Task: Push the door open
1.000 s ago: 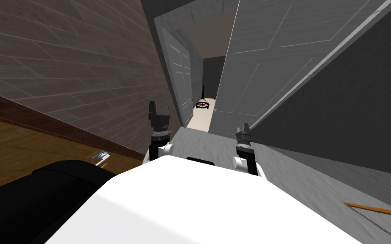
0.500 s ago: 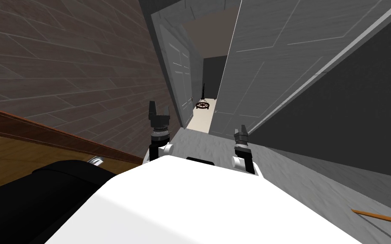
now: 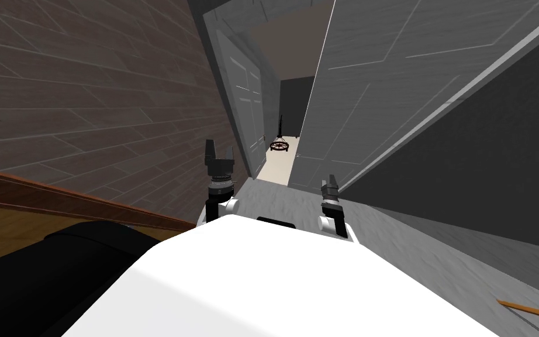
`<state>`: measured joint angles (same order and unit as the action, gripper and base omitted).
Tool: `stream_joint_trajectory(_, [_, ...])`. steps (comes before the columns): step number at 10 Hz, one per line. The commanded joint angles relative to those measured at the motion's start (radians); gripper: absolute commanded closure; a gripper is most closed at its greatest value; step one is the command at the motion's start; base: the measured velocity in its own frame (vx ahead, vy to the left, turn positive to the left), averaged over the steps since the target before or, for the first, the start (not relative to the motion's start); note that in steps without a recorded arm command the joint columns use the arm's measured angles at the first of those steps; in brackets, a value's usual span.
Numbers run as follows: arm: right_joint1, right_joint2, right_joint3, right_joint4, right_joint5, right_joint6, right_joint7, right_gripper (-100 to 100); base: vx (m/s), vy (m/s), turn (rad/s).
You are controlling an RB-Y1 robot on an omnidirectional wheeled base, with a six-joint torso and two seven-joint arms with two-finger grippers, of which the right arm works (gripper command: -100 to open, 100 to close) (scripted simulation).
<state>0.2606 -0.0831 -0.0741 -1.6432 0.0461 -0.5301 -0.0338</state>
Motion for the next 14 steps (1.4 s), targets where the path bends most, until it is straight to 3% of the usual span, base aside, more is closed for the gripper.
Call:
stream_joint_trajectory(1, [-0.014, -0.002, -0.003, 0.036, -0.003, -0.009, 0.004, -100, 0.099, 0.006, 0.003])
stream_joint_trajectory(14, [-0.122, 0.005, -0.023, 0.336, -0.027, -0.086, 0.04, -100, 0.101, 0.004, 0.003])
